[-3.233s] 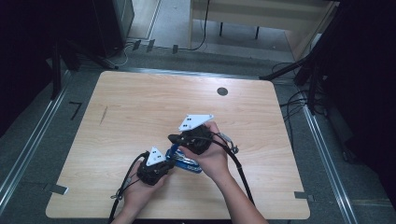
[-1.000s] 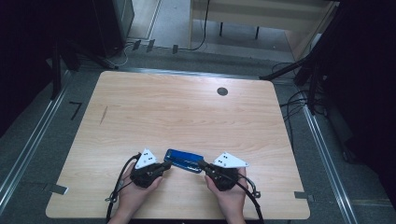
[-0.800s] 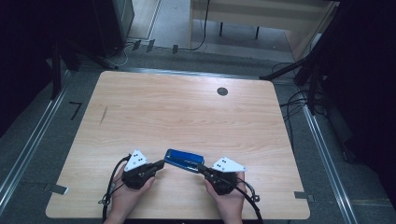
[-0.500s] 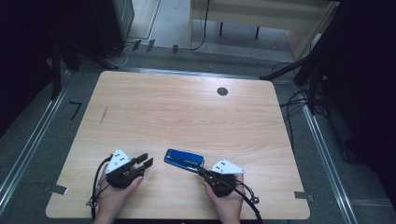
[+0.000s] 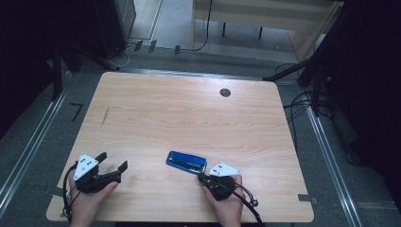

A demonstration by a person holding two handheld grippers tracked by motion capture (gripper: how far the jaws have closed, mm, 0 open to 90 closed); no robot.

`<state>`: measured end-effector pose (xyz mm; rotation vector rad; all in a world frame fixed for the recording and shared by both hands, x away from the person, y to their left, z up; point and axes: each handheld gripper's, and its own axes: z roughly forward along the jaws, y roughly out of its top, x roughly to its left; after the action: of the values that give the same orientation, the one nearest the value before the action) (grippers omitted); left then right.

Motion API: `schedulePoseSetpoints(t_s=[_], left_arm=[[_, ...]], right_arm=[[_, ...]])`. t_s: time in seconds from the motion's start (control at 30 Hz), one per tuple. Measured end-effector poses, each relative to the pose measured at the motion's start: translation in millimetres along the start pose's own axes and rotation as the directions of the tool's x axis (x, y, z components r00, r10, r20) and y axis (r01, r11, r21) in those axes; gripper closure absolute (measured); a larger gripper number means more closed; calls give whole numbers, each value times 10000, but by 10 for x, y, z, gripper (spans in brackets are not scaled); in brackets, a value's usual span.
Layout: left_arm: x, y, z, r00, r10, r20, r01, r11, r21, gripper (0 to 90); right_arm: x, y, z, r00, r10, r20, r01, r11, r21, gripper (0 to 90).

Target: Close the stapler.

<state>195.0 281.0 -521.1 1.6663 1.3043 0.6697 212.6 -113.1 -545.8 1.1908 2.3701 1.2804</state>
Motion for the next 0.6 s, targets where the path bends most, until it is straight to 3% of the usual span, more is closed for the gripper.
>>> schedulePoseSetpoints(t_s=[0.07, 0.2, 0.27, 0.4, 0.6], left_arm=[[64, 11, -5, 9996, -169, -245, 172, 9998, 103, 69], [166, 7, 12, 9985, 114, -532, -94, 9993, 369, 18], [209, 11, 24, 9974, -276, -659, 300, 9989, 366, 18], [237, 10, 18, 9968, -478, -636, 499, 9982, 319, 18], [214, 17, 42, 9979, -226, -612, 259, 9982, 539, 18]], right_arm=[[1, 3, 3, 10000, 81, -50, -81, 10000, 20, 900], [9, 5, 7, 9999, -87, 94, 87, 10000, 16, 900], [15, 7, 11, 9997, -188, 168, 188, 9998, 13, 900], [17, 8, 12, 9997, -95, 208, 95, 10000, 19, 900], [10, 24, 30, 9993, -145, 357, 146, 9999, -21, 900]])
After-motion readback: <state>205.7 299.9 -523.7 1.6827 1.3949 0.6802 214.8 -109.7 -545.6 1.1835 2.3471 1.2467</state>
